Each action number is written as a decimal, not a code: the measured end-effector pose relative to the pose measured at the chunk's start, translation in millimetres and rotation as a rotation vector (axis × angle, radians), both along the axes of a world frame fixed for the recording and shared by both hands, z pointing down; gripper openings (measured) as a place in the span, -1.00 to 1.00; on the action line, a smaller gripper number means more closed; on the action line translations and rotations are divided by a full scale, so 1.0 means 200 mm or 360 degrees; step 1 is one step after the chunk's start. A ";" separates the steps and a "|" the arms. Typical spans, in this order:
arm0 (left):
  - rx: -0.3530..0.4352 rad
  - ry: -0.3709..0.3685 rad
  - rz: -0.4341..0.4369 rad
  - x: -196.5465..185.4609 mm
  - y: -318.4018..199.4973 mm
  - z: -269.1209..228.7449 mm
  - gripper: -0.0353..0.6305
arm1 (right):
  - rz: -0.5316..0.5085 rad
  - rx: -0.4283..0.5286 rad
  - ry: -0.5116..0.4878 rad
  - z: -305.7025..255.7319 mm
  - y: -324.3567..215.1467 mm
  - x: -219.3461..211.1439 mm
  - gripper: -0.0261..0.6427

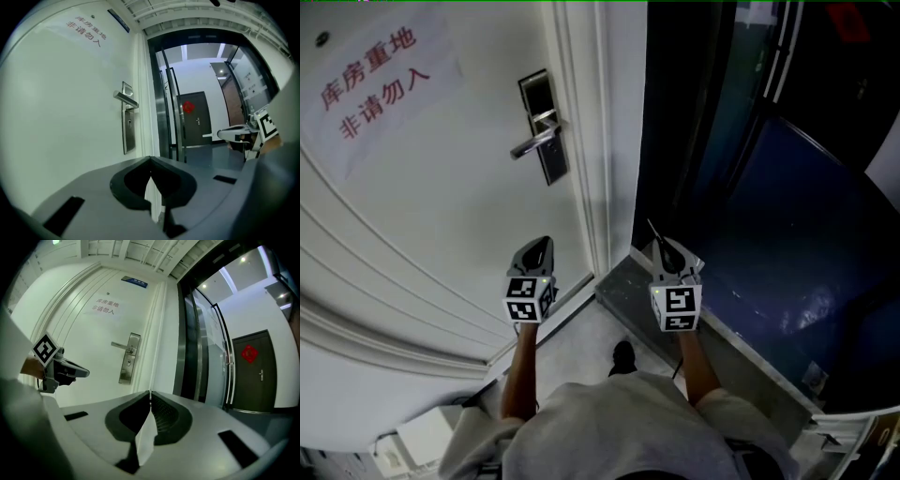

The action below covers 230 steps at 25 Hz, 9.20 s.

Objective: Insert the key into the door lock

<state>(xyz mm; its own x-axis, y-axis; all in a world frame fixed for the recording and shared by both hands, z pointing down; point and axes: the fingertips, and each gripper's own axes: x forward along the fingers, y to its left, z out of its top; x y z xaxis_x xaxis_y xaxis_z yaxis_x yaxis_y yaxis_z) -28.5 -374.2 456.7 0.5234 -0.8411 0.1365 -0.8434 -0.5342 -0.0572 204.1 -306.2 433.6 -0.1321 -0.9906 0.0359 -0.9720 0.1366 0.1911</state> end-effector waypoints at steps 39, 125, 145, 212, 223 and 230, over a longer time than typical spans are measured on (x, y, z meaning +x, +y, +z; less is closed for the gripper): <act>-0.0050 -0.0008 -0.0238 0.00 -0.73 0.03 -0.84 | -0.0298 -0.0067 0.0026 0.03 -1.00 -0.01 -0.83; -0.0060 0.0049 -0.0479 -0.58 -0.59 0.08 -0.84 | -0.0633 0.0830 0.2003 -0.26 -1.30 -0.97 -0.83; -0.0039 0.0056 -0.0463 -0.55 -0.58 0.04 -0.84 | -0.0751 0.0745 0.1987 -0.19 -1.31 -0.98 -0.59; -0.0076 0.0074 0.0091 0.21 -0.85 0.12 -0.84 | 0.0242 -0.0117 0.0012 0.13 -0.72 0.48 -0.85; -0.0109 0.0073 0.0143 0.29 -0.86 0.16 -0.84 | 0.0284 -0.0101 0.0003 0.13 -0.73 0.52 -0.85; -0.0129 0.0068 0.0138 0.29 -0.86 0.19 -0.84 | 0.0253 -0.0091 -0.0011 0.11 -0.77 0.48 -0.86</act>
<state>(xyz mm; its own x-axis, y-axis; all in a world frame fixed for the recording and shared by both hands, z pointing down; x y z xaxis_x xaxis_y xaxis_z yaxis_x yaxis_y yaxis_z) 29.1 -546.0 494.3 0.6003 -0.7797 0.1783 -0.7948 -0.6065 0.0238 299.4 -460.9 455.2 0.0255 -0.9954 0.0927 -0.9835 -0.0084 0.1807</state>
